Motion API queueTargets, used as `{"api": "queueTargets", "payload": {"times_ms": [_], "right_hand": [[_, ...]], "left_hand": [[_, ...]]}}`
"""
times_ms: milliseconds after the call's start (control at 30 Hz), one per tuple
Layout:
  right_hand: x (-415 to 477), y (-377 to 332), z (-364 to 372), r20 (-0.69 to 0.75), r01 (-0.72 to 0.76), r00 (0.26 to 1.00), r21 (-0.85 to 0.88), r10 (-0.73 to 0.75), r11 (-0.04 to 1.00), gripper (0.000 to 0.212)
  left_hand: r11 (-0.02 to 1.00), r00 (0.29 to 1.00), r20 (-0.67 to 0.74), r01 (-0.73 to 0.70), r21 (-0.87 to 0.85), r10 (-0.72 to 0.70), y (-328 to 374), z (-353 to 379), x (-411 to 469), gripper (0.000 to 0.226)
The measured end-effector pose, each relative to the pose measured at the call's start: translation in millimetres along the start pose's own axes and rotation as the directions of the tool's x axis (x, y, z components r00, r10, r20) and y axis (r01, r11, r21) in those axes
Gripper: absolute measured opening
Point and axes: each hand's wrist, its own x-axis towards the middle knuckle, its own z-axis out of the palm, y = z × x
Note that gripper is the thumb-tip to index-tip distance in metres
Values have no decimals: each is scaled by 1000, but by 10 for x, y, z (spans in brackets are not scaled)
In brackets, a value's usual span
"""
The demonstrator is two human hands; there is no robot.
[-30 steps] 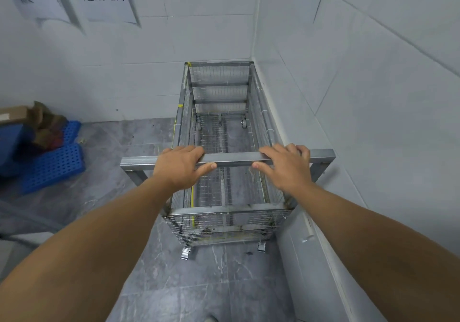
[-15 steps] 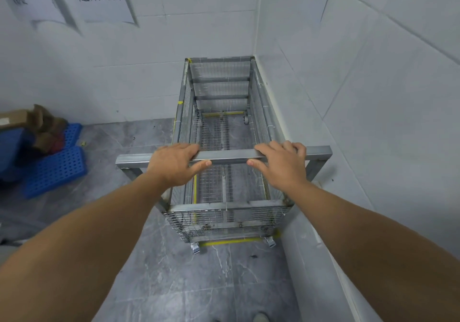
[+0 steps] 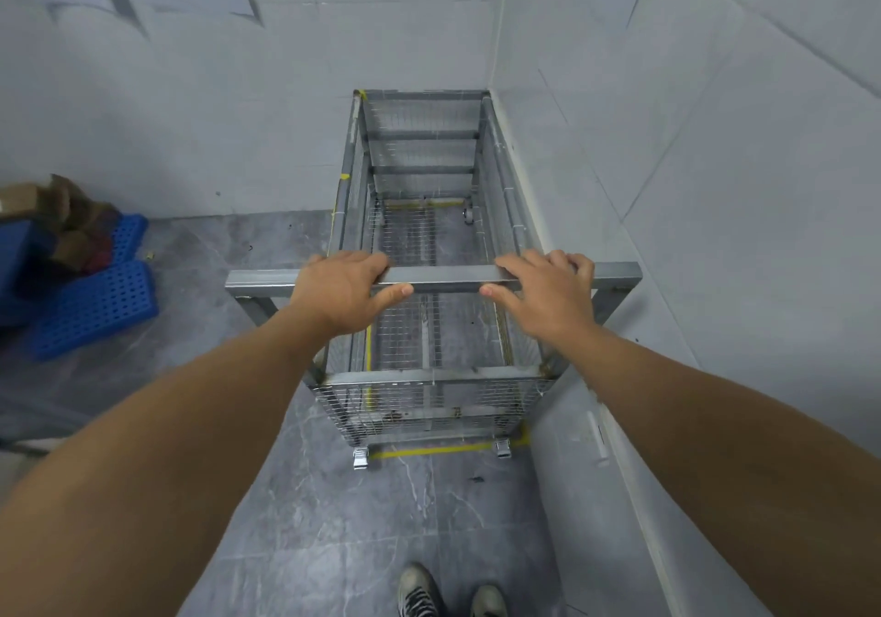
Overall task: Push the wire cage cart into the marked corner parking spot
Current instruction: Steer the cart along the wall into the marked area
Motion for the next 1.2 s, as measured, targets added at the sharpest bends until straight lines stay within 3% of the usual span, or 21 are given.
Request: {"api": "queueTargets", "payload": {"times_ms": [200, 367, 567, 800, 1200], "right_hand": [[16, -33, -50, 34, -45, 998, 51, 43, 998, 53], [27, -48, -96, 73, -73, 995, 89, 66, 993, 51], [72, -62, -116, 134, -137, 983, 106, 123, 985, 54], [127, -103, -137, 171, -202, 967, 58, 189, 978, 65], [127, -61, 2, 56, -113, 992, 15, 112, 993, 62]], "left_hand": [[998, 999, 46, -7, -54, 10, -20, -31, 34, 64], [983, 983, 169, 93, -159, -66, 9, -102, 91, 65], [966, 954, 222, 229, -117, -200, 112, -117, 157, 79], [953, 936, 259, 277, -121, -239, 167, -147, 194, 79], [967, 966, 157, 223, -123, -203, 117, -73, 220, 72]]}}
